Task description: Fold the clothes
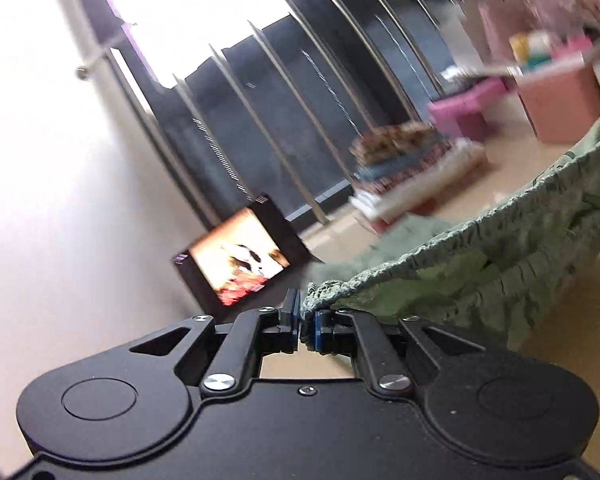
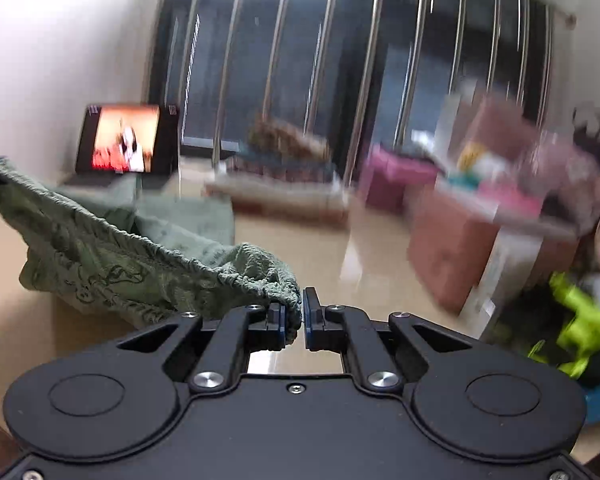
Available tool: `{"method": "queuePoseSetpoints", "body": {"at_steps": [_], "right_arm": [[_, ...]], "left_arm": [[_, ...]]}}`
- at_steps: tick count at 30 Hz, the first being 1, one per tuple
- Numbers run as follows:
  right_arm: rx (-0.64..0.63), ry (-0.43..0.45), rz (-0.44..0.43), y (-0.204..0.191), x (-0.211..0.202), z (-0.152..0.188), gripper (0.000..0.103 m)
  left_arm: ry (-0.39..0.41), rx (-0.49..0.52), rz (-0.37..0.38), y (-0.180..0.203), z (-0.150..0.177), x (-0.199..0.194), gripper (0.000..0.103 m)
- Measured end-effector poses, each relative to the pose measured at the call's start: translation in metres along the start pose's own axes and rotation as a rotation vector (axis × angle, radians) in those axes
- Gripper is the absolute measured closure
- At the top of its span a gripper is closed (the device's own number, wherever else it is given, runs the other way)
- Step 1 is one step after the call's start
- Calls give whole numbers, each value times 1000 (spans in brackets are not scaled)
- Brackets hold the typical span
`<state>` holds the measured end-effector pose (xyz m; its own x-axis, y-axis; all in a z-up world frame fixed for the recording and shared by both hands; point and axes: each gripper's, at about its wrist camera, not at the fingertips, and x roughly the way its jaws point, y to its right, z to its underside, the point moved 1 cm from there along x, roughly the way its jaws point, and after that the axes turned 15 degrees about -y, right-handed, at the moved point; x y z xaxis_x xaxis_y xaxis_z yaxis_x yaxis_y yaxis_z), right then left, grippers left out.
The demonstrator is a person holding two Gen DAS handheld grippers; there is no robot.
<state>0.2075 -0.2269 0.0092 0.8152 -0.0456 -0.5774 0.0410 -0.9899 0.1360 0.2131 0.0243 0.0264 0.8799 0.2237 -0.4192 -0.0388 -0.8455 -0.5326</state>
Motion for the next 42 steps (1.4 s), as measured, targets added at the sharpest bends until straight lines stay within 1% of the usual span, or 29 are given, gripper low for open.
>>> {"method": "queuePoseSetpoints", "body": {"at_steps": [2, 6, 10, 13, 16, 17, 19, 22, 24, 25, 26, 28, 29, 31, 32, 33, 34, 36, 38, 39, 40, 42], "right_arm": [[-8, 46, -2, 1, -19, -7, 95], [-25, 89, -34, 1, -49, -10, 93], [-43, 97, -110, 1, -82, -9, 93], [-58, 109, -166, 3, -108, -10, 94], [-93, 194, -206, 10, -142, -28, 93], [-118, 232, -204, 10, -151, -36, 93], [-167, 300, -199, 9, -167, -51, 93], [-203, 318, -211, 7, -166, -71, 94], [-212, 268, -237, 7, -149, -82, 94], [-216, 227, -254, 6, -136, -88, 94], [-227, 187, -261, 3, -123, -92, 94], [-266, 86, -264, -1, -84, -110, 94], [-278, 36, -263, -4, -62, -124, 94], [-300, -52, -254, -10, -20, -154, 96], [-304, -62, -226, -14, -5, -177, 96], [-308, -73, -198, -18, 10, -199, 97], [-311, -66, -163, -22, 21, -222, 97], [-310, 47, -67, -25, 13, -273, 97], [-284, 178, -10, -25, -19, -318, 97], [-268, 243, 17, -24, -35, -340, 97], [-249, 301, 39, -21, -54, -358, 97], [-236, 405, 108, -19, -85, -376, 96]], "left_arm": [[5, -31, 6, -12, 3, -22, 95], [9, -62, 0, -27, 16, -58, 95], [20, -73, -13, -38, 27, -94, 95], [63, -82, -35, -55, 25, -124, 95], [137, -109, -56, -77, 13, -146, 95], [149, -113, -61, -81, 8, -146, 95], [158, -114, -70, -85, -1, -139, 95], [171, -115, -84, -90, -14, -129, 95], [180, -116, -93, -94, -23, -122, 96], [184, -116, -97, -96, -27, -118, 96], [160, -111, -78, -97, -33, -102, 96], [79, -93, -25, -98, -47, -55, 95], [47, -85, -25, -99, -60, -29, 95], [-6, -69, -40, -104, -92, 22, 95], [-14, -57, -61, -107, -109, 42, 95], [-3, -41, -94, -112, -127, 54, 96], [26, -42, -132, -122, -146, 54, 95], [99, -64, -215, -147, -187, 39, 96], [173, -86, -297, -172, -227, 24, 96], [214, -88, -339, -179, -241, 13, 96], [258, -84, -381, -184, -251, -1, 95], [347, -76, -464, -193, -272, -30, 96]]}}
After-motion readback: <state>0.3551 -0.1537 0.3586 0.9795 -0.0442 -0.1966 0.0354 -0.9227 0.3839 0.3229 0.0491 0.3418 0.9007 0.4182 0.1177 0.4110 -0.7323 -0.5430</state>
